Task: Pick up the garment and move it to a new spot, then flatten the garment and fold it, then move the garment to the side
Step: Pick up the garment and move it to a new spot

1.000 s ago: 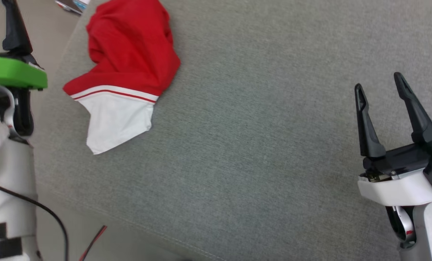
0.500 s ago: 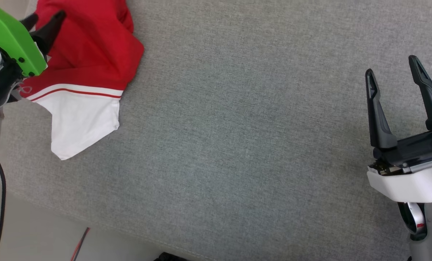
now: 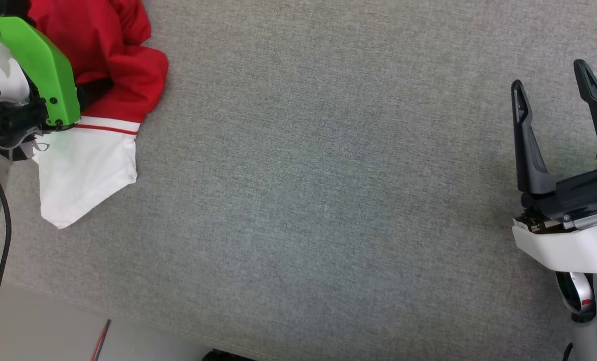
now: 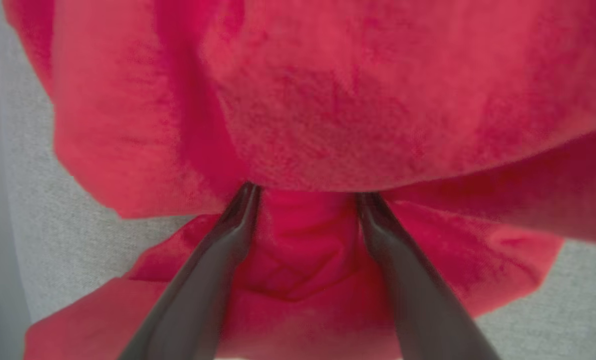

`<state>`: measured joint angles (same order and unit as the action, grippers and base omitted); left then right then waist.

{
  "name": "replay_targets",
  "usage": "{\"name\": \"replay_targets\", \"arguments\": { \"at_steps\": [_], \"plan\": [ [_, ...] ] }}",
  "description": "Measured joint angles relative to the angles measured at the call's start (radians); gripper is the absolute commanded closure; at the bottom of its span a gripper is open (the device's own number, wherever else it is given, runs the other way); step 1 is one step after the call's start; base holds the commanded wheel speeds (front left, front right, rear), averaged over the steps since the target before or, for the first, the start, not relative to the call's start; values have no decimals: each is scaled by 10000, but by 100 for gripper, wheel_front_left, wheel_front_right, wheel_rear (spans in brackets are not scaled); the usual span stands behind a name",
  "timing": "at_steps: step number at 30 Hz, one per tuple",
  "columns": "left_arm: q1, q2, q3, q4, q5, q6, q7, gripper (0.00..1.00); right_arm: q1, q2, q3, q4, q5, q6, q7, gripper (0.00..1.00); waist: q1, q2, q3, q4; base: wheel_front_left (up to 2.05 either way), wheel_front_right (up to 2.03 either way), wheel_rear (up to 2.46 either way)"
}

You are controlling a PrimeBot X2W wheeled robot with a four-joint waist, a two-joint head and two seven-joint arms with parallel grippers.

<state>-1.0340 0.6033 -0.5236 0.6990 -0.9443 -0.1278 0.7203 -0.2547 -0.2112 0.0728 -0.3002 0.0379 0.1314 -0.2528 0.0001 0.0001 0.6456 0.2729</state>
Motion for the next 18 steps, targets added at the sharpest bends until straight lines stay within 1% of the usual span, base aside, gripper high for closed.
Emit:
{"name": "replay_targets", "arguments": {
  "at_steps": [6,7,8,9,13,14,15,18],
  "plan": [
    [-350,-69,-468,556,-8,0,19,0,-52,19,-21,-13,4,0,0,0,-2,1,111,-129,0,0,0],
    [-382,-73,-564,585,-35,0,0,7,-57,25,-27,-4,6,0,0,0,-1,0,97,-133,0,0,0],
    [-407,-69,-698,604,-44,0,-67,66,-68,42,-36,8,10,0,0,0,-1,0,70,-134,0,0,0],
    [-424,-56,-817,604,-46,0,-127,100,-81,63,-38,17,21,0,0,0,-1,0,39,-135,0,0,0],
    [-427,115,-1354,433,-61,8,-757,100,-99,176,-90,27,38,0,0,0,-1,-1,-183,-137,0,0,0],
    [-413,176,-1503,353,-52,6,-1032,100,-98,196,-100,46,38,0,0,0,-1,-2,-262,-129,0,0,0],
    [-363,284,-1741,224,25,4,-1555,100,-90,257,-105,94,46,0,0,0,-1,-2,-427,-119,0,0,0],
    [-342,420,-1908,-140,29,0,-2426,100,-52,433,-130,138,111,0,0,0,-1,-2,-728,-104,0,0,0]
  ]
}}
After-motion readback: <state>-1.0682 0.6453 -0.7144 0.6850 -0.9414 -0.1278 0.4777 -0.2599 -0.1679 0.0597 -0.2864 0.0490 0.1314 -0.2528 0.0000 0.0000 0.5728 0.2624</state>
